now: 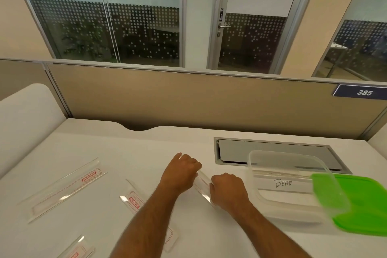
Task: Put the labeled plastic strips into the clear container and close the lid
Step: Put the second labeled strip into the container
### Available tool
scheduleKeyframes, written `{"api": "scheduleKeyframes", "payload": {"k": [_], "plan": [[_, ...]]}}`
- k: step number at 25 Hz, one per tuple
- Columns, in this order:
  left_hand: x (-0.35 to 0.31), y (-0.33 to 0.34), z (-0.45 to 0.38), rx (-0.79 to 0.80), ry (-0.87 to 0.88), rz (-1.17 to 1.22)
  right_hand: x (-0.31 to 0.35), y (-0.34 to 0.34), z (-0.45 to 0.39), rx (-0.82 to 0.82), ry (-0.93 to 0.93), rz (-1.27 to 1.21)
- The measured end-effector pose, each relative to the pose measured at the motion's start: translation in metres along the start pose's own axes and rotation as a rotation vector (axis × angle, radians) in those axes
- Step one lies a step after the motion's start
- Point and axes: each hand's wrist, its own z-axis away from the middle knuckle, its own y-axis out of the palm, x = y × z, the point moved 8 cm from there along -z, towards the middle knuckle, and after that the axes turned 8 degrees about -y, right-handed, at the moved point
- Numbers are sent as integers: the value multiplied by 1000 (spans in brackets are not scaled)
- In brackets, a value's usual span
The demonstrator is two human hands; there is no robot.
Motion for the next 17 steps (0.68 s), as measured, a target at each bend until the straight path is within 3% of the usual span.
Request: {"api": "scheduleKeyframes", "payload": {"k": [7,11,17], "plan": [[-8,-11,11,-67,22,-63,8,-4,6,-82,-60,61],[-4,-39,24,-184,15,-20,17,-51,20,-322,-119,136],[-1,-103,46,-491,37,77,19,-112,47,-756,-179,-18]]}}
